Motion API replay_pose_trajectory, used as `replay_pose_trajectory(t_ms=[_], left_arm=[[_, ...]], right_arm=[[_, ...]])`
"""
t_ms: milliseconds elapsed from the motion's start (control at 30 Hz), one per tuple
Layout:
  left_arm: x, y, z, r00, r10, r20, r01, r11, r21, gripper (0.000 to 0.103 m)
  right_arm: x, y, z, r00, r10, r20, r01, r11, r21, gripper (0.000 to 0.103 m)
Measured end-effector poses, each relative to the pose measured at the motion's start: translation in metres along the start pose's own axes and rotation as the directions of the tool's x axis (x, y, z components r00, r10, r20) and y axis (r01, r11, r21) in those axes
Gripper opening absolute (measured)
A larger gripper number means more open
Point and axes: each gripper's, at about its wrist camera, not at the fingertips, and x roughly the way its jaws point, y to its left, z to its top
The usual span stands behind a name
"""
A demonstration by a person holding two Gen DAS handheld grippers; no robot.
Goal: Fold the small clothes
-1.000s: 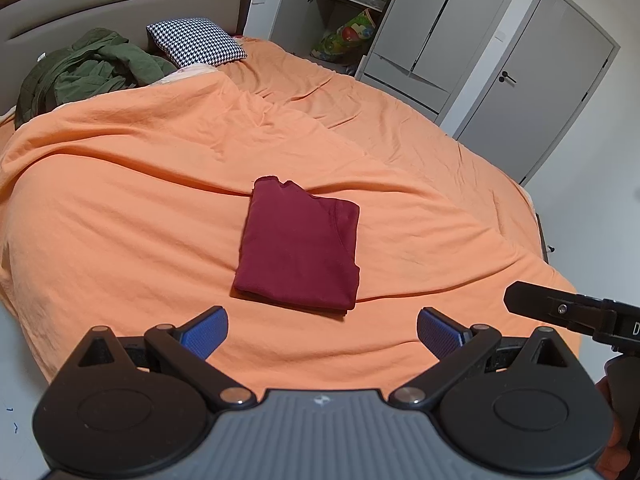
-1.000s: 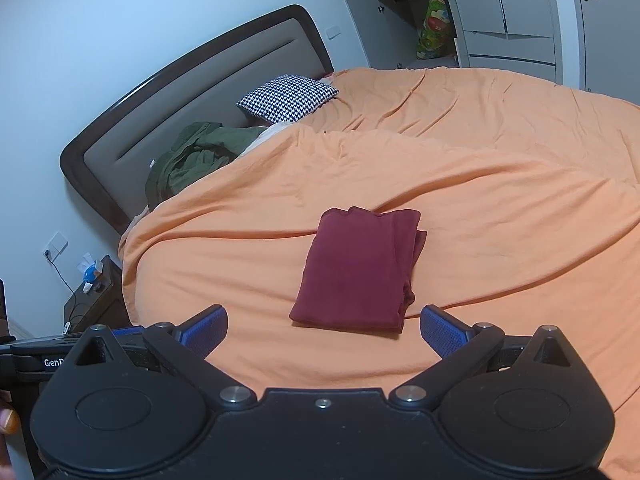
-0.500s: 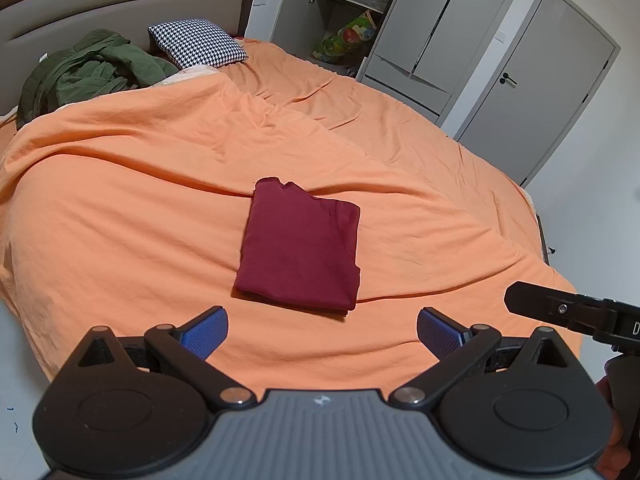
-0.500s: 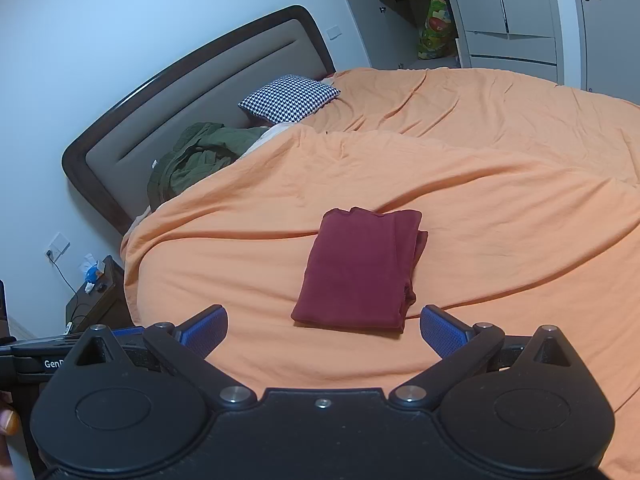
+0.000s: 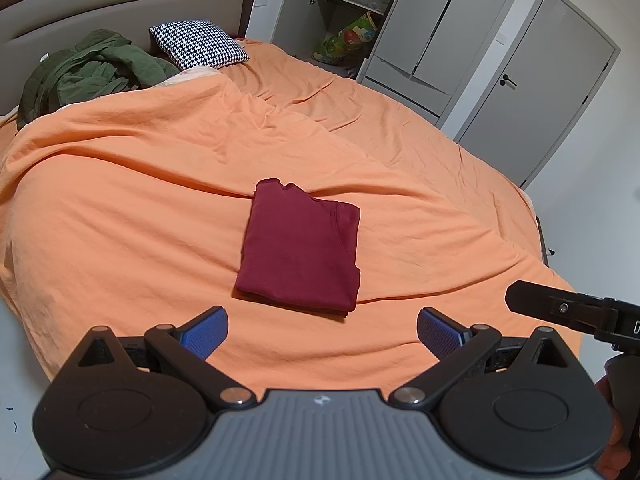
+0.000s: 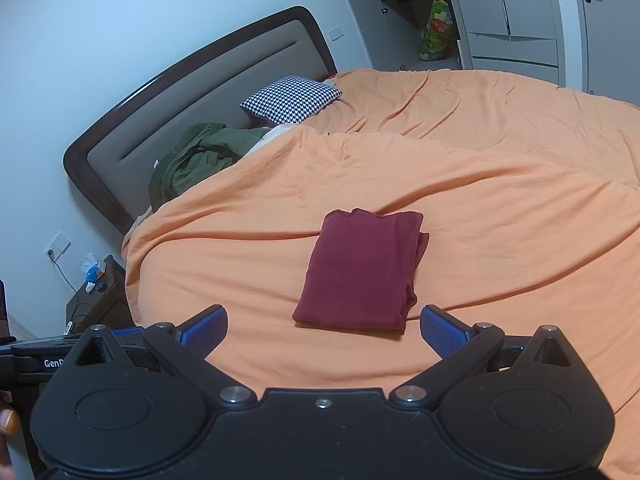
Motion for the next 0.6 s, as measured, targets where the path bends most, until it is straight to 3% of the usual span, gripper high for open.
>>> replay_pose_trajectory(t_ms=[600], left_arm=[[-0.0026, 0.0011, -0.0002, 1.0, 0.001, 0.002, -0.001, 1.0, -0.004, 0.103]], right_arm=[[-0.0021, 0.0023, 0.001, 1.0, 0.002, -0.002, -0.002, 1.0, -0.005, 0.102]])
